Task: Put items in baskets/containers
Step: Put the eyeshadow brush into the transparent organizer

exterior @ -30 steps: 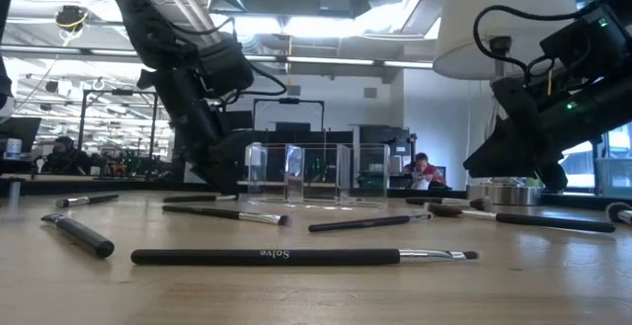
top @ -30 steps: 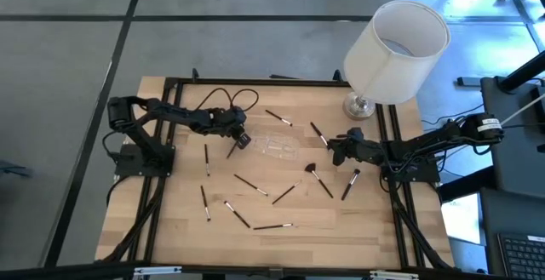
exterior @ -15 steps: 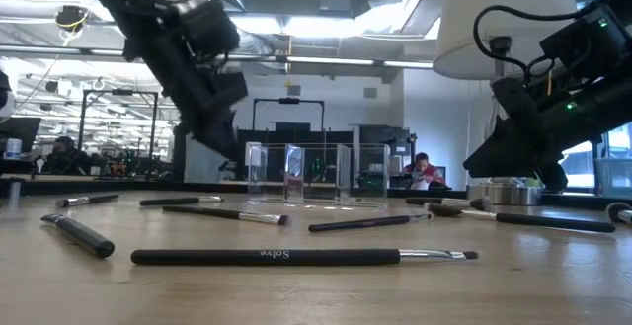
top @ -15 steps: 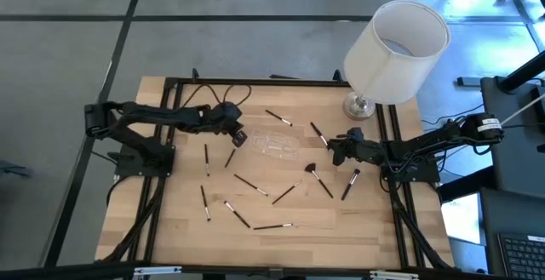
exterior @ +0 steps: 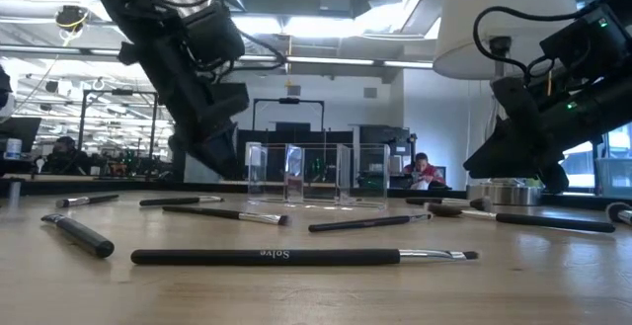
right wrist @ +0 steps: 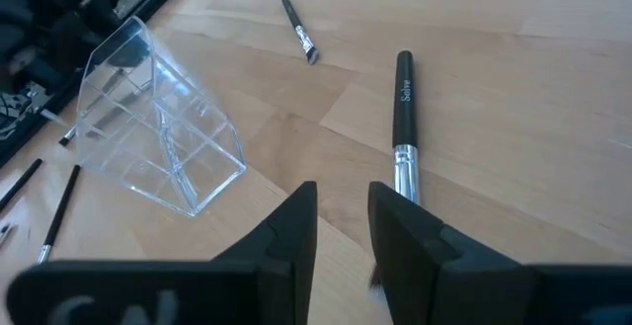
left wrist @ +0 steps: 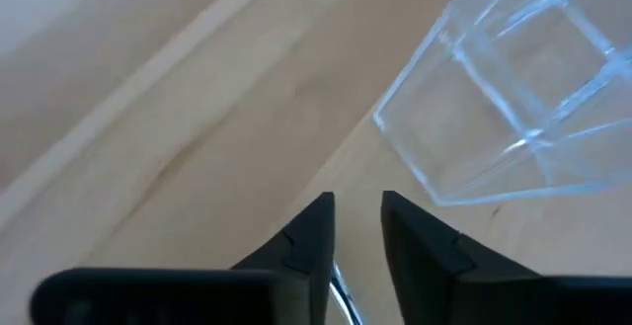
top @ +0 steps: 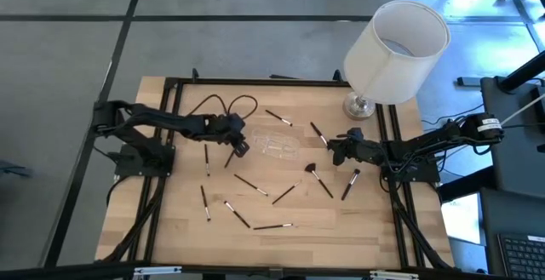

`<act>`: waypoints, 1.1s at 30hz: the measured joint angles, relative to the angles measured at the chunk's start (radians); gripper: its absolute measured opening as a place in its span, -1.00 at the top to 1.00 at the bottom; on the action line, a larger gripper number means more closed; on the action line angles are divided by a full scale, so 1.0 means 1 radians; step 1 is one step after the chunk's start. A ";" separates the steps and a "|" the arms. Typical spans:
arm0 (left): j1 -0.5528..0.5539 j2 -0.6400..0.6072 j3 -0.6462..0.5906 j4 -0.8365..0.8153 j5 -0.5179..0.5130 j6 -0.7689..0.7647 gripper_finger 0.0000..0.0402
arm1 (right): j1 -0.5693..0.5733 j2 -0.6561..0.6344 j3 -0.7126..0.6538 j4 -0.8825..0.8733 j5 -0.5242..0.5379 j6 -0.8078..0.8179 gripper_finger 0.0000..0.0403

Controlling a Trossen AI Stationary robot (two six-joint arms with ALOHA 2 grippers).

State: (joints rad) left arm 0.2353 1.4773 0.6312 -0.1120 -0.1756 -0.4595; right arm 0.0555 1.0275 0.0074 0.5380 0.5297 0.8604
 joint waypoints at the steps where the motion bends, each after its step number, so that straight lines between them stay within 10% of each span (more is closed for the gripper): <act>1: 0.000 0.013 0.000 0.000 -0.001 -0.001 0.52 | 0.000 0.000 0.000 0.000 0.000 0.000 0.53; 9: 0.006 0.132 0.008 0.015 0.013 -0.041 0.53 | 0.000 0.000 0.000 0.000 0.000 0.000 0.53; 18: 0.009 0.111 0.004 0.010 0.014 -0.010 0.97 | 0.000 0.000 0.000 0.000 0.000 0.004 0.53; 33: 0.009 -0.098 0.000 -0.086 0.015 -0.030 0.78 | 0.000 0.000 0.000 -0.005 0.000 0.014 0.53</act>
State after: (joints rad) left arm 0.2440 1.3790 0.6312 -0.1976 -0.1610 -0.4893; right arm 0.0559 1.0275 0.0074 0.5335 0.5297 0.8744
